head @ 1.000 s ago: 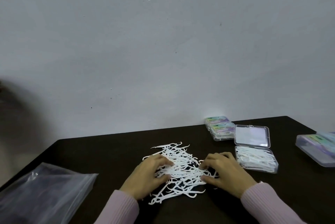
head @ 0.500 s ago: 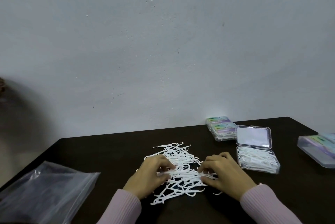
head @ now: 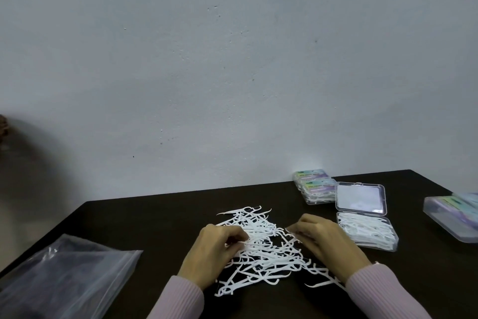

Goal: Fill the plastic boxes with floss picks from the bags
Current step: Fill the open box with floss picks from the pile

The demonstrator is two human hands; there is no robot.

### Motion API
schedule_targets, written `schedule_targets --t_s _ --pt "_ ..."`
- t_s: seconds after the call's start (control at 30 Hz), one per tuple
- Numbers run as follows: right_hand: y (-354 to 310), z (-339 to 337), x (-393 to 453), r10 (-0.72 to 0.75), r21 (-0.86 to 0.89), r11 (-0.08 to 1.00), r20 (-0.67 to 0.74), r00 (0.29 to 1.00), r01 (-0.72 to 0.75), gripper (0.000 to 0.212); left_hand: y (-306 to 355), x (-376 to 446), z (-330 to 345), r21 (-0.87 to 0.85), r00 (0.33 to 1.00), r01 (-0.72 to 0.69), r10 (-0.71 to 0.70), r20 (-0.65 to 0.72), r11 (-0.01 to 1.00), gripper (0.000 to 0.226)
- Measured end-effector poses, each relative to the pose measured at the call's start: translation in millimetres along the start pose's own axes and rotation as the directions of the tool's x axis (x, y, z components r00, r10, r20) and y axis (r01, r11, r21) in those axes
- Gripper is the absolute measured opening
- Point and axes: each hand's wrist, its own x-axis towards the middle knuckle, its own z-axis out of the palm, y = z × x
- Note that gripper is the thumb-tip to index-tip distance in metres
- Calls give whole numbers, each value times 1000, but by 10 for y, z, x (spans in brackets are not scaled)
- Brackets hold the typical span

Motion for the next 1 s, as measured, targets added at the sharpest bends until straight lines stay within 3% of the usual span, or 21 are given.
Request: schedule_targets --t_s 0.27,0.43,0.63,0.8,1.0 --pt "79 -182 7 172 194 967 -32 985 -163 24 139 0 -27 -243 987 43 -78 -137 969 16" --pt "236 -416 -5 321 281 919 -130 938 -276 17 291 96 7 -367 970 1 -90 -225 930 15" --pt "557 -638 -113 495 311 849 -187 849 -427 20 626 378 115 -506 969 -44 -86 -231 861 10" --pt "752 -701 -230 615 325 767 -132 777 -552 20 917 666 404 -628 969 -36 -127 -212 778 10" --pt "807 -647 -233 641 299 743 -62 765 -599 19 1158 892 742 -693 976 -41 -120 -182 720 12"
